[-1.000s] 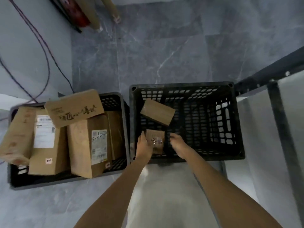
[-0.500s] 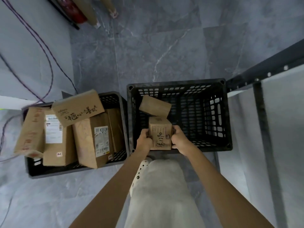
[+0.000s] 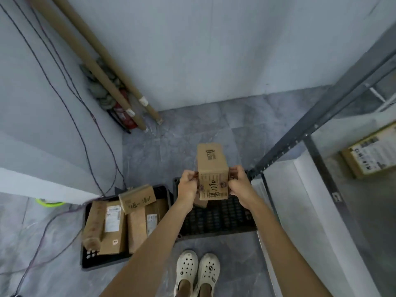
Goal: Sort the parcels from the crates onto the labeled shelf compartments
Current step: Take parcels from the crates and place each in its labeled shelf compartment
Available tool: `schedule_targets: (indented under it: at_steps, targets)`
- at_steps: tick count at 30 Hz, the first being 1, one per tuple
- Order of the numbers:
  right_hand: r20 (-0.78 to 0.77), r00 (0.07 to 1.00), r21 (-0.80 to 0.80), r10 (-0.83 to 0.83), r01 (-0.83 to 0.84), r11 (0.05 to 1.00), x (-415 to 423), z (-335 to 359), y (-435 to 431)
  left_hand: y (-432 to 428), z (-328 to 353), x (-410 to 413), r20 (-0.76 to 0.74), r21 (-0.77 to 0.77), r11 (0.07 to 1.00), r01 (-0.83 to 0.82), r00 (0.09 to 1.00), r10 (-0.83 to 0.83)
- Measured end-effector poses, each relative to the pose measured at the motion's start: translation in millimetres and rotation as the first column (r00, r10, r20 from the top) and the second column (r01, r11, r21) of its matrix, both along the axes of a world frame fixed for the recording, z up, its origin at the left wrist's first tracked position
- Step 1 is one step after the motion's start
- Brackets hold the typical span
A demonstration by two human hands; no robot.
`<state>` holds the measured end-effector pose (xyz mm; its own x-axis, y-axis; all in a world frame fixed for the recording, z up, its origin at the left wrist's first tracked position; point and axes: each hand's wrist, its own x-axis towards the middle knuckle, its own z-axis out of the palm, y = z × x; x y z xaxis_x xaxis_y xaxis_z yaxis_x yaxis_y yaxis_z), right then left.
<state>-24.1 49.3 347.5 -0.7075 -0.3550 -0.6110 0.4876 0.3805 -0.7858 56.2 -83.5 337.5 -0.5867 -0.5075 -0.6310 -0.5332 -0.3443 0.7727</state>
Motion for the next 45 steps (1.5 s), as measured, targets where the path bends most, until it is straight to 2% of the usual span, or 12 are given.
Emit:
schedule_targets:
  at_steps: [3,6,8,12,16,26,28,30,32,35,38,45]
  targets:
    - [-0.252,0.967,-0.049,0.044,-0.058,0.997,-8.1,88.4,-2.9,-8.7,84.9,-18.4,-0.124,-0.020,0.999,-0.025,0.992,0.022]
    - [-0.396,0.918,-0.128,0.038,-0.096,0.987,-10.3,170.7,-3.1,-15.1,164.5,-25.0,-0.307,0.029,0.998,-0.048,0.950,0.054]
    - [-0.436,0.900,-0.202,-0.020,-0.076,0.976,-8.9,218.2,-2.2,-18.1,212.2,-25.7,-0.423,0.031,0.999,-0.012,0.906,0.024]
    - [-0.406,0.883,-0.421,-0.233,0.045,0.906,1.7,286.3,6.4,-17.4,286.3,-25.4,-0.547,-0.095,0.993,0.077,0.829,-0.116]
    - [-0.456,0.833,-0.510,-0.313,0.043,0.859,14.7,321.3,19.6,-9.3,328.2,-18.0,-0.633,-0.207,0.974,0.094,0.747,-0.206]
    - [-0.771,0.568,-0.383,-0.288,-0.052,0.922,42.3,365.8,39.3,16.2,374.9,-9.2,-0.744,-0.300,0.953,-0.039,0.635,-0.209]
    - [-0.791,0.532,-0.392,-0.301,-0.063,0.918,48.8,372.2,46.2,18.7,381.5,-9.0,-0.764,-0.280,0.960,0.010,0.604,-0.229]
    - [-0.776,0.532,-0.436,-0.340,-0.061,0.898,56.7,378.7,54.7,18.0,386.3,-7.8,-0.753,-0.221,0.965,0.142,0.605,-0.261]
    - [-0.767,0.522,-0.470,-0.372,-0.064,0.881,66.1,385.4,64.9,14.2,386.7,-5.3,-0.740,-0.154,0.910,0.385,0.565,-0.364]
    - [-0.768,0.517,-0.479,-0.377,-0.075,0.874,82.0,395.6,77.0,12.0,389.9,0.6,-0.735,-0.221,0.672,0.707,0.332,-0.591]
    - [-0.785,0.499,-0.447,-0.368,-0.044,0.894,98.7,407.3,85.9,13.0,402.3,-0.1,-0.754,-0.242,0.572,0.783,0.219,-0.619]
    - [-0.837,0.387,-0.345,-0.387,0.177,0.922,145.8,428.2,98.1,49.1,430.6,-0.5,-0.692,-0.388,0.528,0.755,0.139,-0.708]
